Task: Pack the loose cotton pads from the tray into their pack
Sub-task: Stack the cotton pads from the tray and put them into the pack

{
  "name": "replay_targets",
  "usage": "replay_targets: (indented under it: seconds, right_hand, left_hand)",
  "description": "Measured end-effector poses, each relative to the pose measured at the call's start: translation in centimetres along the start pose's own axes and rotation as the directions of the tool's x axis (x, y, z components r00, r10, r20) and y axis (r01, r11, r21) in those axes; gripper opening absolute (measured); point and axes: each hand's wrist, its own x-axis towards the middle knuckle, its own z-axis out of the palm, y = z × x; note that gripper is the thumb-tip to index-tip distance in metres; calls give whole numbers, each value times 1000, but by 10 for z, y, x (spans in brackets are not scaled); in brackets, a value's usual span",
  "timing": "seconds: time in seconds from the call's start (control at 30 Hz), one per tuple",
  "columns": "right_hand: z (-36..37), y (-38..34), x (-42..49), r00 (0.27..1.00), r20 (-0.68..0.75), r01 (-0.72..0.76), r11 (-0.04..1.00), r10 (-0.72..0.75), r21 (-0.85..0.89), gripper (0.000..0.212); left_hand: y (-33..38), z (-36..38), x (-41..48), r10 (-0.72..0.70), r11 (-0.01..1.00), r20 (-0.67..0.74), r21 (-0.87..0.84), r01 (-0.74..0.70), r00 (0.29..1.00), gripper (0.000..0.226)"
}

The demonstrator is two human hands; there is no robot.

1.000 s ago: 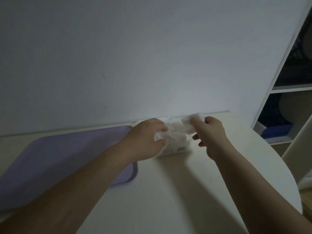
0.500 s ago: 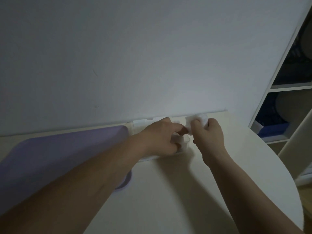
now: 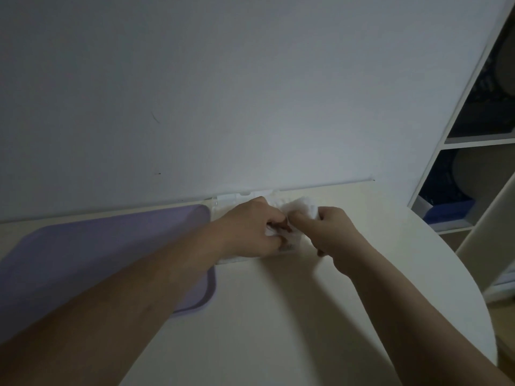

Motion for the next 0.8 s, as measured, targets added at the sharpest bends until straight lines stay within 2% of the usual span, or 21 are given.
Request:
replay_targets:
  seconds: [0.07,0.17,0.2,0.27,0.37,0.43,0.5,0.6,0.7,0.8]
  right_hand:
    - [-1,2,3,999,-22,35,998,-36,-58,29]
    - [-2,-2,11,999,3,39,966,-39,-255,47]
    - [-4,-6,15,1000,25,24,935,-17,-355,48]
    - [-8,-17,20,998,55,3,832,32,-555,47]
    - [-5,-36,26,997,70,39,612,27,-790,32]
    - [6,-44,27,998,57,50,487,0,-872,22]
    - [15,-49,27,998,65,50,425,20,-904,25]
    - [16,-58,24,980,118,25,487,160,-873,33]
    - [10,-60,26,930,224,28,549,293,-836,28]
    - [5,-63,23,891,265,-29,629,369,-777,43]
  left_hand:
    - [2,-2,0,17,1000,37,25,-18,999,1]
    - [4,-10,-1,14,998,94,55,-19,995,6]
    - [3,-13,-3,16,997,108,69,-23,994,15]
    - [-1,-17,-6,10,995,126,93,-22,992,32]
    - [-6,-13,-6,-8,997,112,81,-1,994,41]
    - [-9,-6,-3,-13,997,102,71,6,995,45]
    - [-9,-5,-4,-12,999,80,50,8,997,40]
    - [-7,-10,-11,-8,1000,11,-13,8,1000,32]
    - [-9,-10,-14,-38,997,-29,-75,35,999,32]
    - [-9,-9,-17,-53,993,-43,-106,49,998,31]
